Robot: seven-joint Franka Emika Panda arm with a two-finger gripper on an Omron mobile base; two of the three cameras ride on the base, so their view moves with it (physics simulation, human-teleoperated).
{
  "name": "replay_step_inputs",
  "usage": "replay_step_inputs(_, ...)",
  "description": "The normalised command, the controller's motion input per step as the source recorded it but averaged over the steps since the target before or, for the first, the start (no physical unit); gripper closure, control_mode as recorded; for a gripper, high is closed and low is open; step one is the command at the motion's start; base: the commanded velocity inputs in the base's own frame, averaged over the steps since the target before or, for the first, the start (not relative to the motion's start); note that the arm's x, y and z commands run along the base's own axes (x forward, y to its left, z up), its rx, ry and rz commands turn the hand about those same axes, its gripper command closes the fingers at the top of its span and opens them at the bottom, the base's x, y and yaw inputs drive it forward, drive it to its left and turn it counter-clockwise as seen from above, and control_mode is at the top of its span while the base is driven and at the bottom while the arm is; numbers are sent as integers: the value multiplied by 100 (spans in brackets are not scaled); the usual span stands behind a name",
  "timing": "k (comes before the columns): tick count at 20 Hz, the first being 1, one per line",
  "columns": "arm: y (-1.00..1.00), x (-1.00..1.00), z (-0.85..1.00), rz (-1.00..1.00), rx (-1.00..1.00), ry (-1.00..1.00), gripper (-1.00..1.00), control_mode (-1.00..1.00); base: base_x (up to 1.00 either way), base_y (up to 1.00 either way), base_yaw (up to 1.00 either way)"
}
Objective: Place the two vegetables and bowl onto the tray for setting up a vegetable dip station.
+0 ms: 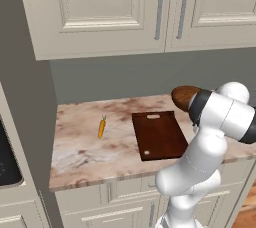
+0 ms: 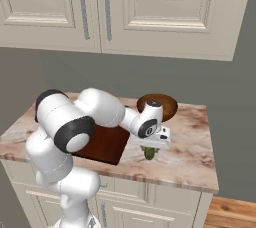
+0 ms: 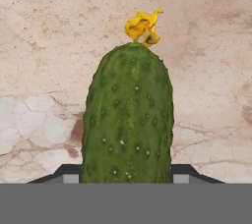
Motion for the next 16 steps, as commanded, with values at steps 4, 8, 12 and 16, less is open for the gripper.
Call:
replay_step_inputs(4, 12, 4, 24, 3, -1, -1, 100, -100, 0, 0, 0)
replay_step_inputs(8, 12, 0, 31, 7, -3, -5, 100, -100, 0, 0, 0)
replay_step_inputs(12, 8, -3, 36, 13, -2, -5, 100, -100, 0, 0, 0)
replay_step_inputs(16, 19, -11, 24, 20, -2, -2, 100, -100, 0, 0, 0)
